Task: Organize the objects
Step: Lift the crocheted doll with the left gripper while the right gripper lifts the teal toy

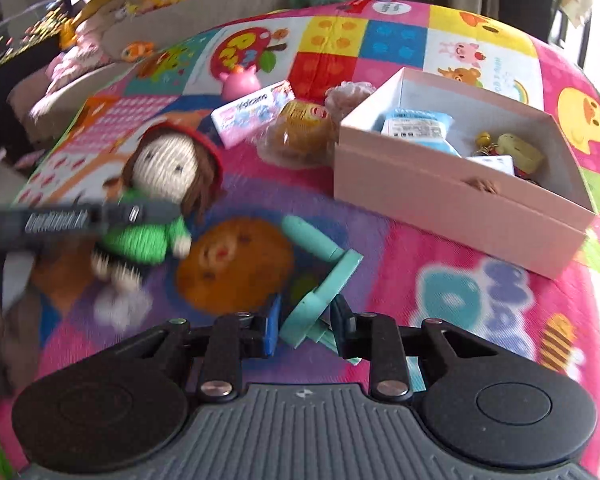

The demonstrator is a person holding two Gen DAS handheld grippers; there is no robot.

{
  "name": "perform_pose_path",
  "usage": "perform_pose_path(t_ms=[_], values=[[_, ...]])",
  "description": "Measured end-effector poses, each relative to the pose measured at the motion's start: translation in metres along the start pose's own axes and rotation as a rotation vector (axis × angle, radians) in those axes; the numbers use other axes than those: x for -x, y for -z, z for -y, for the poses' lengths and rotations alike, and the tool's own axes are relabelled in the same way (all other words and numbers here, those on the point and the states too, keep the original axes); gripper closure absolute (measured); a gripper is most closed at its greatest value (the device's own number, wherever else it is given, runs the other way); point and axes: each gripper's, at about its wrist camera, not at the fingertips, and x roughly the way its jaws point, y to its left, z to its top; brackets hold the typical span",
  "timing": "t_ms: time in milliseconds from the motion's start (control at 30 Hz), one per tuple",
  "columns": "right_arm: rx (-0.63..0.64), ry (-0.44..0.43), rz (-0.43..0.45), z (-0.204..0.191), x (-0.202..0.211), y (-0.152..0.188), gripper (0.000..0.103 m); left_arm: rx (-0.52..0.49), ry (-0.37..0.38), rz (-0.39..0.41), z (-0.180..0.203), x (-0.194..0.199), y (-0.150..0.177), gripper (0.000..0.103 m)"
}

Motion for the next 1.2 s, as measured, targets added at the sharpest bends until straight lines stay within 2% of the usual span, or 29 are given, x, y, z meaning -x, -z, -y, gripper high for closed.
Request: perform_pose_path(t_ms=[67, 133, 333, 367, 433, 500, 667, 900, 967, 1000, 1100, 1200], values=[[0.073, 0.053, 0.001, 0.002, 0.015, 0.014, 0.075, -0.003, 0.03, -0.027, 0.007, -0.003, 0.001, 0.056], [0.124, 0.147, 0.023, 0.005, 0.025, 0.022, 0.058, -0.021, 0.041, -0.05, 0.017, -0.006, 0.004, 0.056], [0.14, 0.408, 0.063, 0.026, 0.029, 0.029, 0.052, -0.079, -0.006, -0.087, 0.037, -0.008, 0.007, 0.056], [0.111, 0.405, 0.064, 0.031, 0.031, 0.028, 0.049, -0.077, -0.007, -0.09, 0.037, -0.008, 0.007, 0.056], [0.027, 0.334, 0.078, 0.039, 0.039, 0.028, 0.027, -0.081, -0.008, -0.096, 0.037, -0.008, 0.006, 0.055], [-0.022, 0.258, 0.106, 0.038, 0.045, 0.028, 0.021, -0.106, -0.021, -0.095, 0.04, -0.009, 0.004, 0.054], [0.001, 0.213, 0.127, 0.024, 0.037, 0.021, 0.021, -0.206, -0.081, -0.07, 0.053, -0.01, -0.002, 0.054], [-0.092, 0.218, 0.07, 0.036, 0.002, 0.019, 0.016, -0.273, -0.13, -0.082, 0.056, -0.015, -0.009, 0.051], [-0.117, 0.213, 0.063, 0.039, -0.003, 0.022, 0.011, -0.313, -0.144, -0.095, 0.058, -0.019, -0.011, 0.051], [-0.131, 0.211, 0.066, 0.041, -0.003, 0.024, 0.002, -0.348, -0.152, -0.109, 0.06, -0.023, -0.011, 0.048], [-0.153, 0.201, 0.062, 0.044, -0.004, 0.028, 0.0, -0.396, -0.166, -0.123, 0.059, -0.033, -0.011, 0.04], [-0.162, 0.193, 0.058, 0.045, -0.005, 0.028, 0.0, -0.404, -0.183, -0.127, 0.06, -0.041, -0.013, 0.039]])
